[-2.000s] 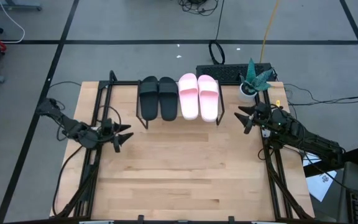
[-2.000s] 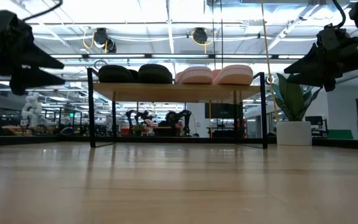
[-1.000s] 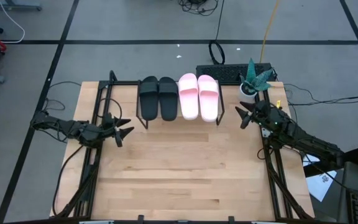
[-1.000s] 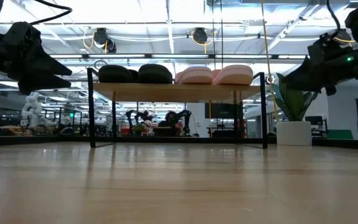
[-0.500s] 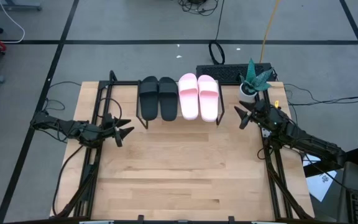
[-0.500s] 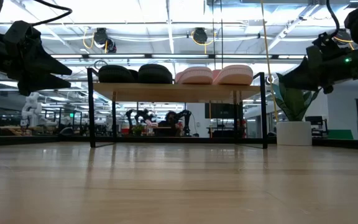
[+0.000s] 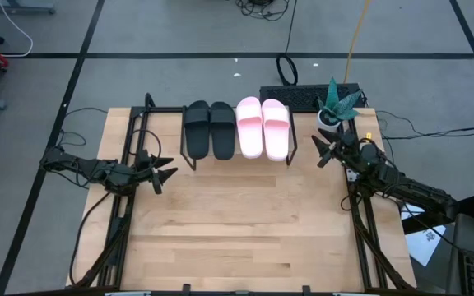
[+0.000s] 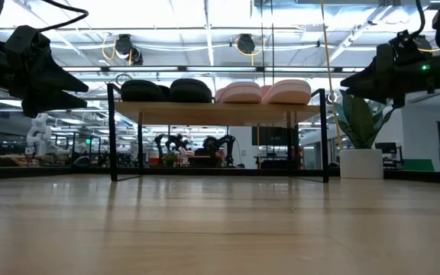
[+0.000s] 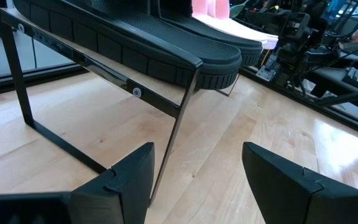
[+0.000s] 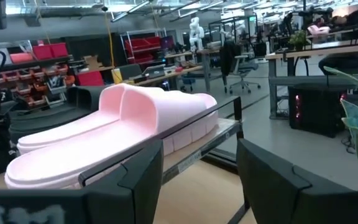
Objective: Pick and place slides into the shelf
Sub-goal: Return to Home Position
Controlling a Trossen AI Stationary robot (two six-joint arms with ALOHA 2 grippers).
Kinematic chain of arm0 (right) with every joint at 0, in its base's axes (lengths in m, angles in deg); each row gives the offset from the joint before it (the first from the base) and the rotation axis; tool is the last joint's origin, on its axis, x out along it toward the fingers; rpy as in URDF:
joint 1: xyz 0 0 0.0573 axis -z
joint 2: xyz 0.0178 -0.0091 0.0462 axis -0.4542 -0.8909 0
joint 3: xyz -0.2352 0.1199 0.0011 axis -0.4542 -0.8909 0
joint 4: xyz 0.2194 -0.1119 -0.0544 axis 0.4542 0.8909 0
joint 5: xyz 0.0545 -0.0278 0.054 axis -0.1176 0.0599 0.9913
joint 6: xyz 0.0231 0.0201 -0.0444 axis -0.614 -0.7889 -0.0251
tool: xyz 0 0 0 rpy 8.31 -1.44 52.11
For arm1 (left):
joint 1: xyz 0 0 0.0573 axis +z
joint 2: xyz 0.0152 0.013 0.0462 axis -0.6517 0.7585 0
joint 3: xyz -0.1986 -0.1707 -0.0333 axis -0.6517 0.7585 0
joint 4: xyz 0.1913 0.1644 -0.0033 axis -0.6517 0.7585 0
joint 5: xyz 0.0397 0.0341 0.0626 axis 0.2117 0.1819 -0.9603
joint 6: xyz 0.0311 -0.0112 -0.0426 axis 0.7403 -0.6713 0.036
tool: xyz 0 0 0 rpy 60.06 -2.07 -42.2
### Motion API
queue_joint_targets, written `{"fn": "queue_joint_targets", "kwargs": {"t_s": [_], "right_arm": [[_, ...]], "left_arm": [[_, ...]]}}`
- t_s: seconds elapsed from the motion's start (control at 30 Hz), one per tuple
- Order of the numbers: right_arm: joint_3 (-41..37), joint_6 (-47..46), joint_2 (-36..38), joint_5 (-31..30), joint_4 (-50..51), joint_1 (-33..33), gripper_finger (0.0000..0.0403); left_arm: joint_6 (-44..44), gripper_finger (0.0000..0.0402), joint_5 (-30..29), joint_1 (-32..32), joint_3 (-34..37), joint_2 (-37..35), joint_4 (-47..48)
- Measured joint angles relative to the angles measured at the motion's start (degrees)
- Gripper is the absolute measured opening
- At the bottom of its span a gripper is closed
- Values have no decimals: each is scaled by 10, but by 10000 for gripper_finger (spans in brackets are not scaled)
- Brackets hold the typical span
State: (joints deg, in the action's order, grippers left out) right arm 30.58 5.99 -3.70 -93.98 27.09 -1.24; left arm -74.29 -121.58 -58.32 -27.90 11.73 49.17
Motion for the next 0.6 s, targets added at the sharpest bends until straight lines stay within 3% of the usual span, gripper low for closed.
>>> {"fn": "queue_joint_targets", "kwargs": {"t_s": [0.6], "right_arm": [[-25,0,0,0,1,0,191]], "left_arm": [[0,239,0,0,0,0,0]]}}
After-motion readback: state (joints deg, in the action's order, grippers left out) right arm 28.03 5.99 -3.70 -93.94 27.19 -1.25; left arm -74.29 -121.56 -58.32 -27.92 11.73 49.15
